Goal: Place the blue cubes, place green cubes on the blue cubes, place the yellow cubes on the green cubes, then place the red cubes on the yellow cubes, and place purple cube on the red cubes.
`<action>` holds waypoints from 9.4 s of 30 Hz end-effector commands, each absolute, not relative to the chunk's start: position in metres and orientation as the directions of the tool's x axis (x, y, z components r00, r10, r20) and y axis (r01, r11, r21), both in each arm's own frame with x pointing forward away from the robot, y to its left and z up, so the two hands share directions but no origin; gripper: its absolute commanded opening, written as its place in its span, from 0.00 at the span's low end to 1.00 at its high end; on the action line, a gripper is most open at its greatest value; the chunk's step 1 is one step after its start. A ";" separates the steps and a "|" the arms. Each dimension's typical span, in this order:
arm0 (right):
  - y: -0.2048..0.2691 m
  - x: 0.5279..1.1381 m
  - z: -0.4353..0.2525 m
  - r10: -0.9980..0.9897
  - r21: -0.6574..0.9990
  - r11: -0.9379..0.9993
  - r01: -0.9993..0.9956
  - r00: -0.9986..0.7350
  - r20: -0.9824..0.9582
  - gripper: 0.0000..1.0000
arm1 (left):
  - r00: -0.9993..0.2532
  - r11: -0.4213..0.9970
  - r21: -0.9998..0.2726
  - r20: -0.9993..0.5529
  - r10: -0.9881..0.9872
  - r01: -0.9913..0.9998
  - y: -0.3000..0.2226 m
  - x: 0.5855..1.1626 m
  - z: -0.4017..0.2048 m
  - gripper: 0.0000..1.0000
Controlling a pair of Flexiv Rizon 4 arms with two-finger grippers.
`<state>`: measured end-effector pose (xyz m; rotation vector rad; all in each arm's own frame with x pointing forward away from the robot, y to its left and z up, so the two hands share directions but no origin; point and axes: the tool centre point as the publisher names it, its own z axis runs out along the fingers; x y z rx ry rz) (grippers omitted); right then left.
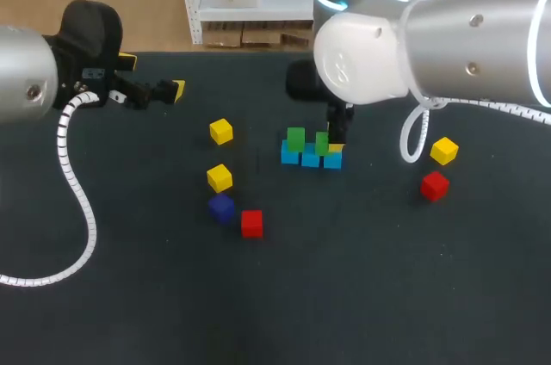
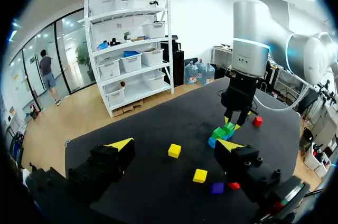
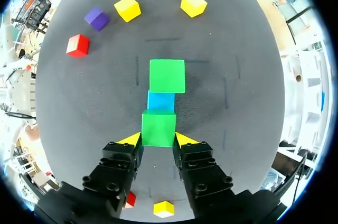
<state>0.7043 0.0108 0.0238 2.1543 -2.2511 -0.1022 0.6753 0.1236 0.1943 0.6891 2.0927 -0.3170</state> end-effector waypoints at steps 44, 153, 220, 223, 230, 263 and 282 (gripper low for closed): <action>-0.001 0.710 0.039 -0.990 0.007 0.097 -0.995 -0.097 -0.098 1.00 | -0.450 0.804 0.021 -0.820 0.354 0.594 0.128 0.676 0.194 1.00; -0.219 0.775 0.124 -0.354 0.032 0.873 -0.487 -0.678 -0.644 1.00 | -0.450 0.804 0.021 -0.820 0.354 0.594 0.128 0.676 0.194 1.00; -0.225 0.779 0.123 -0.308 0.058 0.885 -0.462 -0.675 -0.671 1.00 | -0.376 0.429 0.099 -0.334 0.864 0.898 0.053 0.645 0.121 1.00; -0.225 0.779 0.123 -0.308 0.058 0.885 -0.462 -0.675 -0.671 1.00 | -0.390 0.438 0.093 -0.316 0.865 0.894 0.049 0.647 0.111 1.00; -0.225 0.779 0.123 -0.308 0.058 0.885 -0.462 -0.675 -0.671 1.00 | -0.454 0.488 0.069 -0.270 0.849 0.870 0.050 0.644 0.085 1.00; -0.225 0.779 0.123 -0.308 0.058 0.885 -0.462 -0.675 -0.671 1.00 | -0.541 0.549 0.040 -0.126 0.832 0.835 0.068 0.668 0.005 0.89; -0.225 0.779 0.123 -0.308 0.058 0.885 -0.462 -0.675 -0.671 1.00 | -0.504 0.508 0.032 -0.087 0.860 0.861 0.066 0.668 0.004 0.00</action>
